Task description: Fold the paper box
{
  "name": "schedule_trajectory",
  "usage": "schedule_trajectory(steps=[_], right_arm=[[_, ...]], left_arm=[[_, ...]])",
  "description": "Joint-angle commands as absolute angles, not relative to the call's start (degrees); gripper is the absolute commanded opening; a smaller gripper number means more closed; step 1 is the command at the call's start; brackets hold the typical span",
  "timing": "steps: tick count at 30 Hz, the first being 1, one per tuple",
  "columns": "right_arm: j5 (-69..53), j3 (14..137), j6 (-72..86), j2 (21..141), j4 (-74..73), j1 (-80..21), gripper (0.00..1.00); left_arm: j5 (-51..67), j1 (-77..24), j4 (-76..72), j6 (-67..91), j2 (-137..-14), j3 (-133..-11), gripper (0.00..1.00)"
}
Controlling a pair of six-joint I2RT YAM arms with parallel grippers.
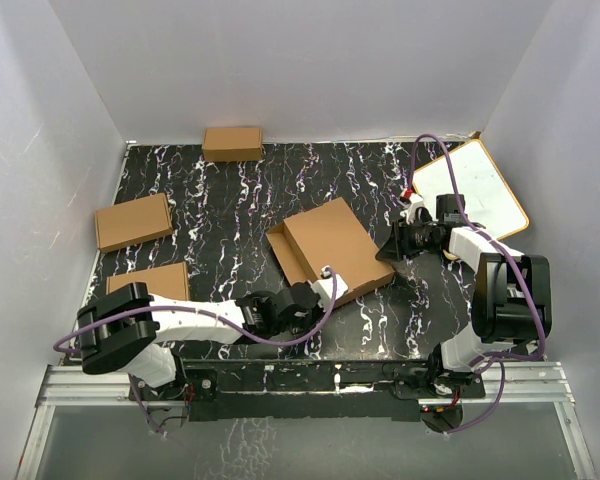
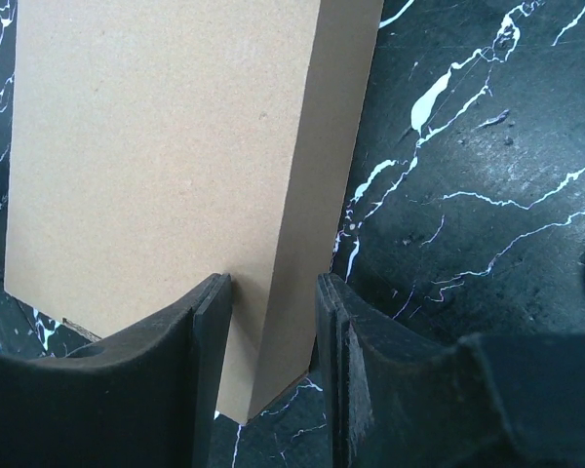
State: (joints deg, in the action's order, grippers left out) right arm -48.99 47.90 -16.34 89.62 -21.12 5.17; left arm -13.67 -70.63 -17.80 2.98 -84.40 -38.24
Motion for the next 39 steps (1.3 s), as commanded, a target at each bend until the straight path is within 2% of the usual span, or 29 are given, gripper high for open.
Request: schedule_trajectory(steps=[1, 20, 39], right_arm=[[-43.02, 47.72, -18.63, 91.76, -21.67, 4.29, 0.43], [-42.8, 47.72, -18.67, 92.24, -21.62, 3.98, 0.43], [-44.53, 47.72, -19.4, 92.23, -21.93, 3.05, 0.42]], left_arm=[[-11.8, -70.66, -21.36, 3.45, -81.18, -37.75, 0.0], [-12.32, -70.66, -25.9, 3.95, -79.78, -33.2, 0.0], [-15.07, -70.28, -17.81, 4.24, -83.39, -40.51, 0.0]])
